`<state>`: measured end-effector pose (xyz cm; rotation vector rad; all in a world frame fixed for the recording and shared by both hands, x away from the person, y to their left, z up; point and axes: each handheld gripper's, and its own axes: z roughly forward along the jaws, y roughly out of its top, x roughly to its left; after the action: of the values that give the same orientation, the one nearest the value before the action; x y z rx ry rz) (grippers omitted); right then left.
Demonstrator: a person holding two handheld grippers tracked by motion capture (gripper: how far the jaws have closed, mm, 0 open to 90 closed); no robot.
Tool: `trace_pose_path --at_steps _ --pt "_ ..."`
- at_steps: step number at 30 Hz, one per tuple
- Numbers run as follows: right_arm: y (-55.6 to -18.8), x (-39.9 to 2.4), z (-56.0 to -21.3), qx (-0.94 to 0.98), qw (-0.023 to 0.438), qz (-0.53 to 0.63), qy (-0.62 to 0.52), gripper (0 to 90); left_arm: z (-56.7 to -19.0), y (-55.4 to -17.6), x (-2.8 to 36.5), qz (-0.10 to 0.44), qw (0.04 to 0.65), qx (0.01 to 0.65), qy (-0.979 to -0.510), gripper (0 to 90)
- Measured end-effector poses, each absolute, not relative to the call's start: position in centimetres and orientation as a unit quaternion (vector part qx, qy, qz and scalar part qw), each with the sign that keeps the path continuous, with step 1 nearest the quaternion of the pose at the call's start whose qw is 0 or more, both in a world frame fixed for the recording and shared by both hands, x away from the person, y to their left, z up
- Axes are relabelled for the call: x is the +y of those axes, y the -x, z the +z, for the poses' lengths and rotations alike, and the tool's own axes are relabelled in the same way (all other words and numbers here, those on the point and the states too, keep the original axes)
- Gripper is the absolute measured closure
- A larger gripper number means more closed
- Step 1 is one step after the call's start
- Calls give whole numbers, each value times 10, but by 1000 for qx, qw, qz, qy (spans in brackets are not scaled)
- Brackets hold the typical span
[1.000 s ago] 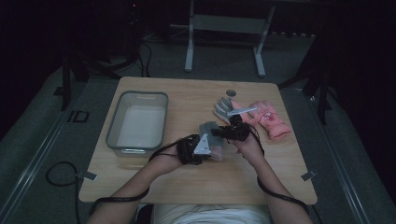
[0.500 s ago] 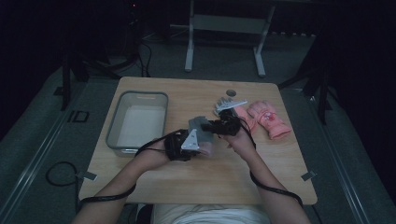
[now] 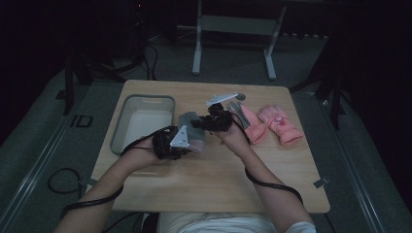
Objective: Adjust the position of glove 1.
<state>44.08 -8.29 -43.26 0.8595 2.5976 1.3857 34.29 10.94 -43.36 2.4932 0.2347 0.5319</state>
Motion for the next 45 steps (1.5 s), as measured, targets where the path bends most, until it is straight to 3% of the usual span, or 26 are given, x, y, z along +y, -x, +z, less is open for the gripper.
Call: trace_pose_path --at_steps 11,25,45 --pt "-450 -36 -410 849 41 462 -251 727 -415 -352 150 214 265 107 -934 694" --pt "-471 27 -413 849 25 467 -244 727 -420 -365 203 223 245 124 -935 693" --pt "-493 51 -475 853 6 427 -301 722 -464 -407 229 149 201 54 -967 689"
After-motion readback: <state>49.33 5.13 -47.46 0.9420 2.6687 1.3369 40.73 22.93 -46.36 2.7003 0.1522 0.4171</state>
